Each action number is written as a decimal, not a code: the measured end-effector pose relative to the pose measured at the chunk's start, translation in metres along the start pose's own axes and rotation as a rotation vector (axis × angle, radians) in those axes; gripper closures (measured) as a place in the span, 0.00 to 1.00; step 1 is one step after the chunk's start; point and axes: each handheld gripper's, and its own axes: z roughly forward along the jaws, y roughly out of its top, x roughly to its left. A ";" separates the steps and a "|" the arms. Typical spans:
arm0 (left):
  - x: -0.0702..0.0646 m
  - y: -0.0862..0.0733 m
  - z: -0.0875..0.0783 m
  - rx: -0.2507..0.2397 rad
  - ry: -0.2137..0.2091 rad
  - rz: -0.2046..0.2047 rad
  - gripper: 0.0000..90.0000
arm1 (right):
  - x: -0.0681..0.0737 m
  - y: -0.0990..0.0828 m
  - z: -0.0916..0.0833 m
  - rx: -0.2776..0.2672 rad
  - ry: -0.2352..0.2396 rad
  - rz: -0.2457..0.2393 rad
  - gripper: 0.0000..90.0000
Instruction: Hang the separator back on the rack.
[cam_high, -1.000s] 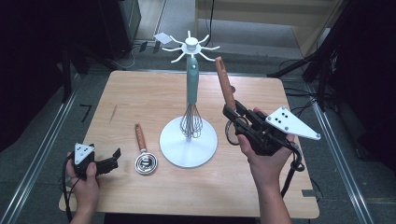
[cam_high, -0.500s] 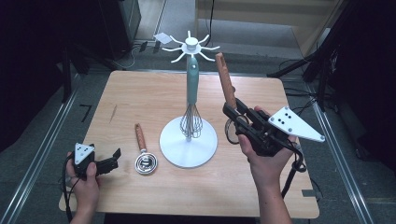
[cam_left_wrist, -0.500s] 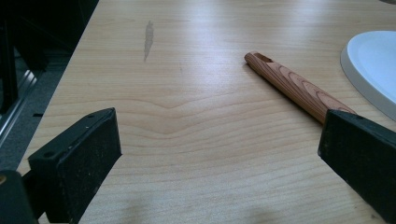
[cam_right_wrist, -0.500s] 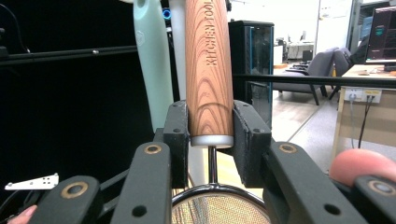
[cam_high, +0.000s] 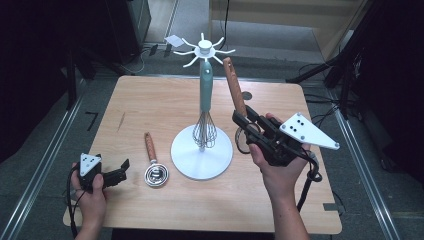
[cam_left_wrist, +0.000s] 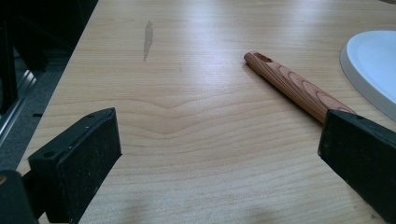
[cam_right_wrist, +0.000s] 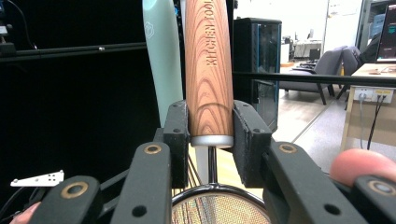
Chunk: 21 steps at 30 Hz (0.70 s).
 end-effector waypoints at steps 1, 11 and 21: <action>0.000 0.000 0.000 0.000 0.000 -0.001 0.00 | 0.000 0.000 0.001 0.002 -0.002 0.002 0.79; 0.000 0.000 0.000 0.000 0.000 0.000 0.00 | -0.005 -0.004 0.008 0.026 0.040 0.042 0.75; 0.000 0.000 0.000 0.001 0.000 -0.001 0.00 | -0.010 -0.004 0.012 0.030 0.022 0.054 0.78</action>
